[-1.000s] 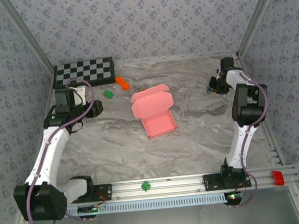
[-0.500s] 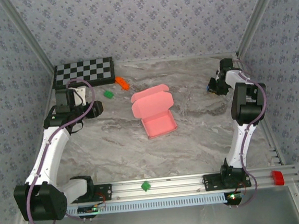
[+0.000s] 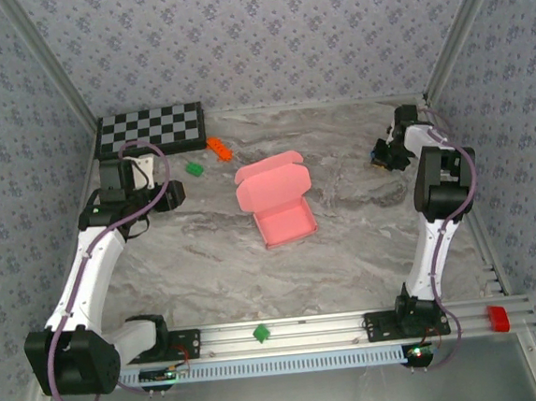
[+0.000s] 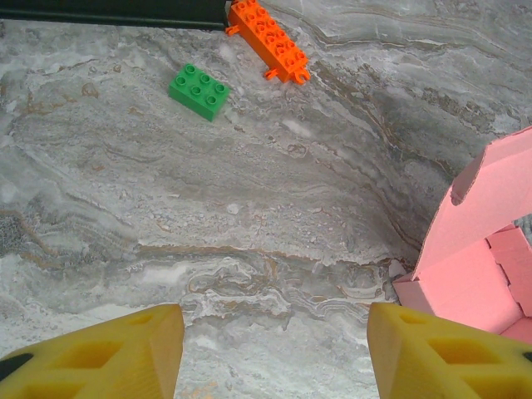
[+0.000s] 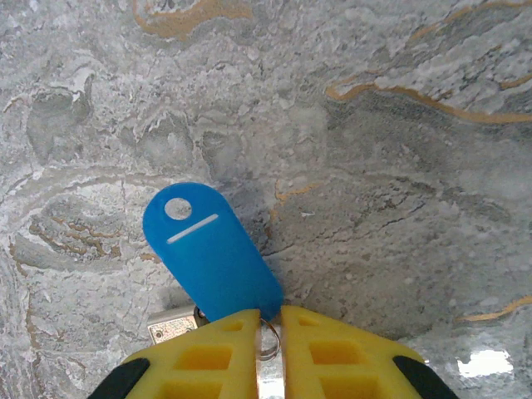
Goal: Fold the paper box
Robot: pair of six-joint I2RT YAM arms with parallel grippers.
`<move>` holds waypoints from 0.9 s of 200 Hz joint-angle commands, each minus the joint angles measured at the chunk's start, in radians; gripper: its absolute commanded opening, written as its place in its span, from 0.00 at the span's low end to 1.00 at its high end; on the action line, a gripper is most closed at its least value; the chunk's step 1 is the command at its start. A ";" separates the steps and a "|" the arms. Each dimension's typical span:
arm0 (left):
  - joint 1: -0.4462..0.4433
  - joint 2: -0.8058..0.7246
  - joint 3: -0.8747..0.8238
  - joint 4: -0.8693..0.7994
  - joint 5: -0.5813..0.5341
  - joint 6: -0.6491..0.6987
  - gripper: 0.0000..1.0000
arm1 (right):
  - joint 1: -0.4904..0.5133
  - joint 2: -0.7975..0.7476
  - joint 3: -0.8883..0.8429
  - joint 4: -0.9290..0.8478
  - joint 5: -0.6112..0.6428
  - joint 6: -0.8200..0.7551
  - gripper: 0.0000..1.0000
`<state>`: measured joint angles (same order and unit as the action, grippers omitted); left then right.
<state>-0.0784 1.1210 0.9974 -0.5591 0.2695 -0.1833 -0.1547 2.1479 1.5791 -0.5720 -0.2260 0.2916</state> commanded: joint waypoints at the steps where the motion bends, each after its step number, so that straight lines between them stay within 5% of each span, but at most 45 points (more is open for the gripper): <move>1: 0.008 -0.015 -0.004 -0.018 0.016 0.016 0.60 | -0.002 0.024 0.021 -0.024 -0.032 0.013 0.17; 60: 0.007 -0.020 -0.004 -0.017 0.013 0.018 0.60 | -0.003 0.024 0.008 -0.025 -0.042 0.008 0.20; 180: 0.008 -0.020 -0.005 -0.015 0.012 0.021 0.60 | -0.010 -0.078 -0.041 -0.024 -0.034 -0.009 0.01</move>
<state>-0.0784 1.1198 0.9974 -0.5587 0.2691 -0.1799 -0.1585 2.1410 1.5661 -0.5709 -0.2657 0.2977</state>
